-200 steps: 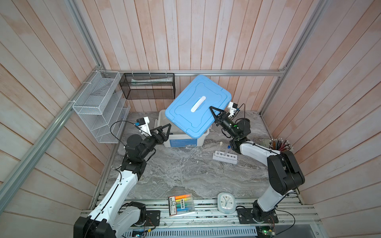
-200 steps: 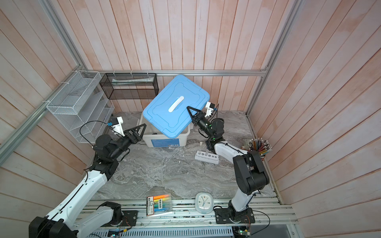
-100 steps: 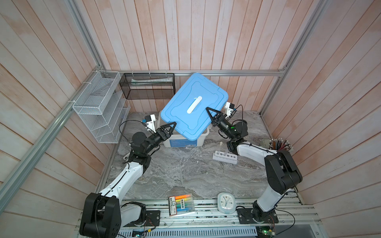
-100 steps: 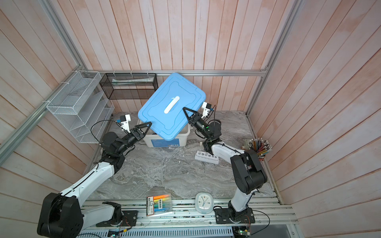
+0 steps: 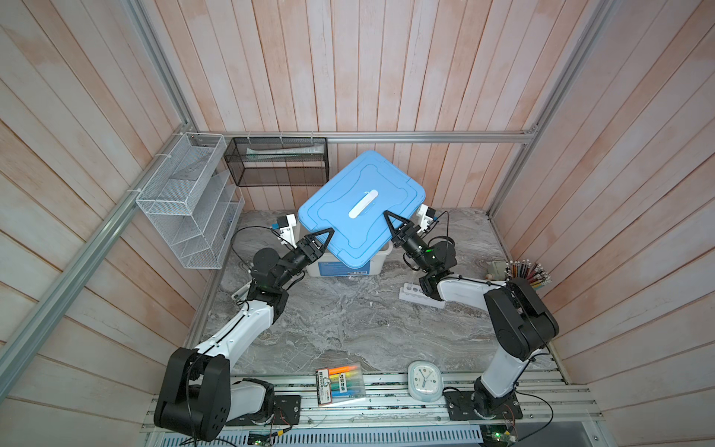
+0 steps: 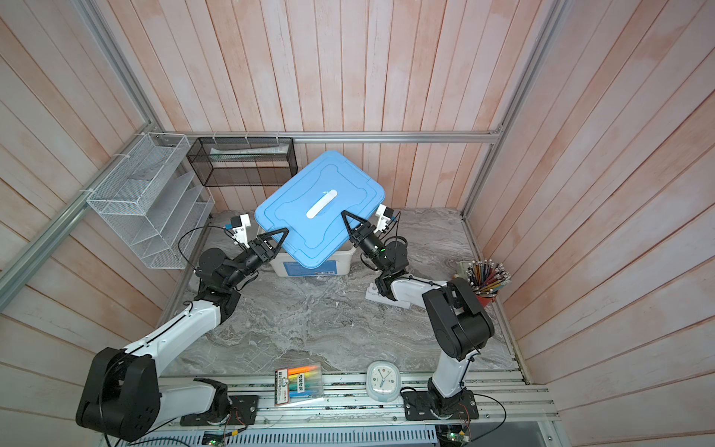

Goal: Organize the chemistry lab equipment
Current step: 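Hold the lid with both grippers and lower it over the white bin, then shift the lid with both grippers to align it with the bin rim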

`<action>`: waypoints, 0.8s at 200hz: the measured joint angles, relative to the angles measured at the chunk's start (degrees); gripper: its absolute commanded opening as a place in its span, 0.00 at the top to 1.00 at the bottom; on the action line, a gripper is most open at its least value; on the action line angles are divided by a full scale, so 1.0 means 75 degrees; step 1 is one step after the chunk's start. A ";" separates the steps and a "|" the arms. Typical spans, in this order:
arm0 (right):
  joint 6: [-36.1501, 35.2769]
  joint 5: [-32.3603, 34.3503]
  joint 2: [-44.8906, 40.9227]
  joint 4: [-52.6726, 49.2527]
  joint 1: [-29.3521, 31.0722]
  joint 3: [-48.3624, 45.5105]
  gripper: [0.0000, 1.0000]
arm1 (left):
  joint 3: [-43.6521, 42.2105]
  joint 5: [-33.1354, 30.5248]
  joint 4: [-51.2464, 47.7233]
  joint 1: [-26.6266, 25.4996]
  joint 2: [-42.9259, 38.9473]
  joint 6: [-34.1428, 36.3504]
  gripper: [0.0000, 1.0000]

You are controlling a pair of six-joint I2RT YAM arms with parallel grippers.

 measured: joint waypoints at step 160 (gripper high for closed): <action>-0.0583 0.0256 -0.0172 -0.0323 0.0119 -0.0122 0.33 | 0.0003 0.0291 0.0694 0.0015 0.0029 -0.0341 1.00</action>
